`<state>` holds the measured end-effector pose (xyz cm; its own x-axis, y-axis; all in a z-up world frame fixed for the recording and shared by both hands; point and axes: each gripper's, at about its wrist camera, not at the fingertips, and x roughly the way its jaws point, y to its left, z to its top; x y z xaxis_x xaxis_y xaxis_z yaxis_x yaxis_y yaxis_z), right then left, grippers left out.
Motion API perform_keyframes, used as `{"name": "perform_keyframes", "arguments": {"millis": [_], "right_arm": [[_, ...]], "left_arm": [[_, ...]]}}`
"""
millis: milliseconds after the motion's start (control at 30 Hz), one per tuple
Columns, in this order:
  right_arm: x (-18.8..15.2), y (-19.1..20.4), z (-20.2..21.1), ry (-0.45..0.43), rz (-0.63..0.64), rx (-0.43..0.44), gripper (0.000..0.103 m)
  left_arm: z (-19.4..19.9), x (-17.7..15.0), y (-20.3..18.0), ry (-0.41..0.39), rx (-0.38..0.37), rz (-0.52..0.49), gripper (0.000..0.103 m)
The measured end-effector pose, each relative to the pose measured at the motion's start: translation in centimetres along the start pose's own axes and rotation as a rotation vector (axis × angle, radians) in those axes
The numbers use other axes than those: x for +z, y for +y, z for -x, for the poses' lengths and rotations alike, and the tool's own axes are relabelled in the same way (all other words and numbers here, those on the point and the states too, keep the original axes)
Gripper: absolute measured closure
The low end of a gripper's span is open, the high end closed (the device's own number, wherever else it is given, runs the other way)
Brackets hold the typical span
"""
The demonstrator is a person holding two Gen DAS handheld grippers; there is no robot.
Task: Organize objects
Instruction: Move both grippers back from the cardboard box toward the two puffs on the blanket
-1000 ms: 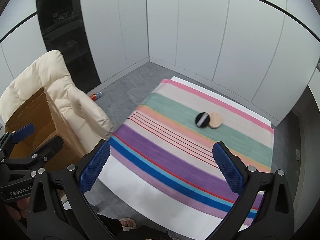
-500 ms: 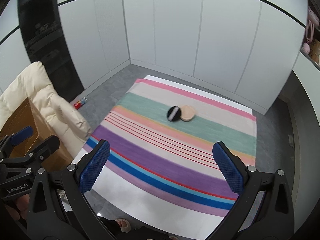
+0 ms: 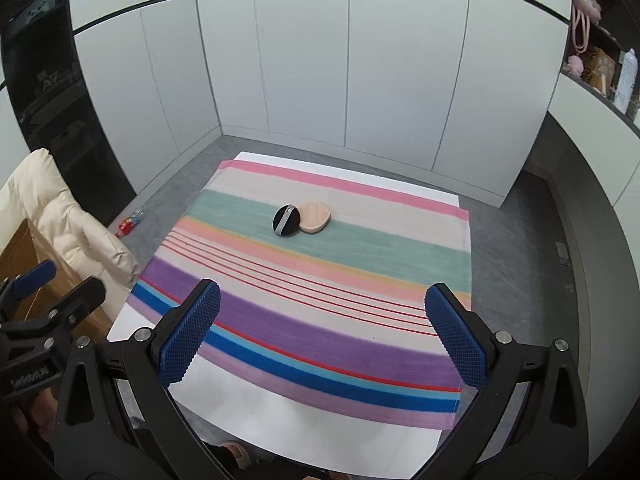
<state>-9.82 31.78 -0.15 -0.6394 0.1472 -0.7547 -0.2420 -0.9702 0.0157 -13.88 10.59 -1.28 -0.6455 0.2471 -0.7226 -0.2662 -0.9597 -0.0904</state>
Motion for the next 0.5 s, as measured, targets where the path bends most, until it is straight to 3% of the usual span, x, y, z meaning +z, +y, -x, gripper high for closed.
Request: {"name": "perform_keyframes", "arguments": {"millis": [233,500], "right_arm": [[-1.1,-2.4,-0.5,0.046,0.004,-0.044,0.0],[-0.3,-4.8,-3.1,0.044,-0.019,-0.072,0.0]], "left_arm": [[-2.0,0.3,-3.0,0.011,-0.023,-0.058,0.0],[-7.5,0.9,-4.6,0.059,-0.033,-0.114,0.0]]}}
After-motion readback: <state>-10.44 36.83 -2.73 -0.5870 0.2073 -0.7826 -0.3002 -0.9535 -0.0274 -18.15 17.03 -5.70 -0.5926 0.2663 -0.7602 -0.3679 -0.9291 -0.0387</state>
